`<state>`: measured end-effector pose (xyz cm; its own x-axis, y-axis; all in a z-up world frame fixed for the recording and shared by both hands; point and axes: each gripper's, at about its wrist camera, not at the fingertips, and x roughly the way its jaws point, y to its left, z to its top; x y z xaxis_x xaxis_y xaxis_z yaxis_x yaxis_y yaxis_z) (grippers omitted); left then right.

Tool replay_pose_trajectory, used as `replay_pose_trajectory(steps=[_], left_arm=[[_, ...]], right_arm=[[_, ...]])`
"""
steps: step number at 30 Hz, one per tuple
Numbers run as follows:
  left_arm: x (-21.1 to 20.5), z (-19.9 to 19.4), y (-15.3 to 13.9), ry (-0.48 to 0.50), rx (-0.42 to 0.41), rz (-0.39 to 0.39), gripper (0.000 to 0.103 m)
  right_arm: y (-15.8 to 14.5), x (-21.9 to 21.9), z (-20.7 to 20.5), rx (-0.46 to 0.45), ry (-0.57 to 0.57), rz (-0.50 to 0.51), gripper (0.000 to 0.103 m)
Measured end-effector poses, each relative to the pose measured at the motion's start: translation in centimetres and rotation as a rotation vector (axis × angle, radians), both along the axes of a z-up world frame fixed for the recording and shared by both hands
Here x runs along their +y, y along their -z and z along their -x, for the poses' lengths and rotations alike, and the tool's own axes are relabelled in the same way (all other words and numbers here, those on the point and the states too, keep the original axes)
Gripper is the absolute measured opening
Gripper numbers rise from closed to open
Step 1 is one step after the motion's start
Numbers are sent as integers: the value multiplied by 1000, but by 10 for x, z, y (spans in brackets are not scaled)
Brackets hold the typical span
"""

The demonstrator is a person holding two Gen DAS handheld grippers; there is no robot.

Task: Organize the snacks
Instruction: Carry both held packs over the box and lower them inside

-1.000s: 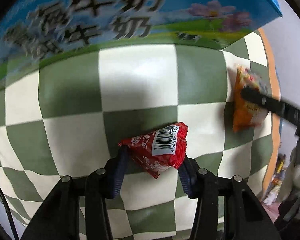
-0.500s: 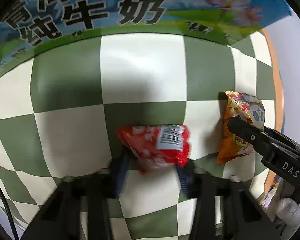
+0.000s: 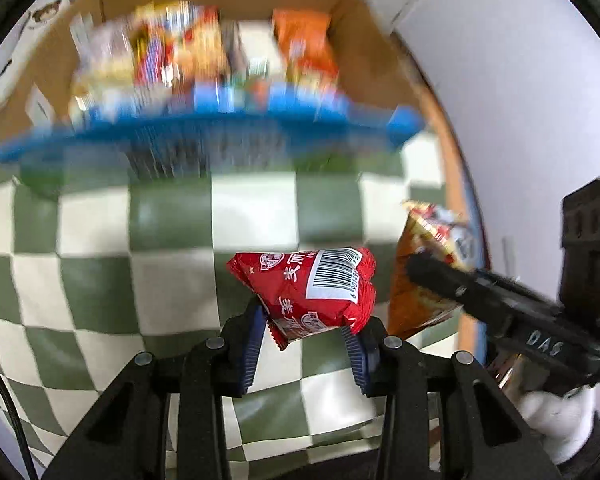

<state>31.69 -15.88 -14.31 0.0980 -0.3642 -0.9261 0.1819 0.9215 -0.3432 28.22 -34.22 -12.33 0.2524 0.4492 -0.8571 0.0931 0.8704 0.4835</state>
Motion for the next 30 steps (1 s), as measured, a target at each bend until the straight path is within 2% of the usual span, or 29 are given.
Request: replay_pose_trajectory(steps=[5,9,11,14,17,21,26,29,30], left_arm=[[20,-54,-55,-48,-84,61,34],[33,-111,-80,-73,-141,8,35],[48,-135,-81,-89,-127,-19,35],[57,-184,-61,-124,-62,-65,35],[68,-209,-45,-132,-17,-117,35],[77,-242,-12,-153,46,-174,35],[80,-256,18,-168,96,-192,36],[83,-258,30,-176,126,-198,38],[84,-259,34,-176,133,-223,39]], right_arm=[[-56,14,-36,-90,-45,-36,49],[-82,29,-87,-144,-75,-24,49],[-85,37,-119,-154,-88,3,49],[-80,50,-155,-140,-101,24,49],[-67,69,-192,-121,-136,84,49],[-41,87,-218,-69,-160,124,49],[-11,101,-237,-18,-175,148,49],[10,102,-245,34,-154,95,51],[16,103,-248,56,-155,98,56]])
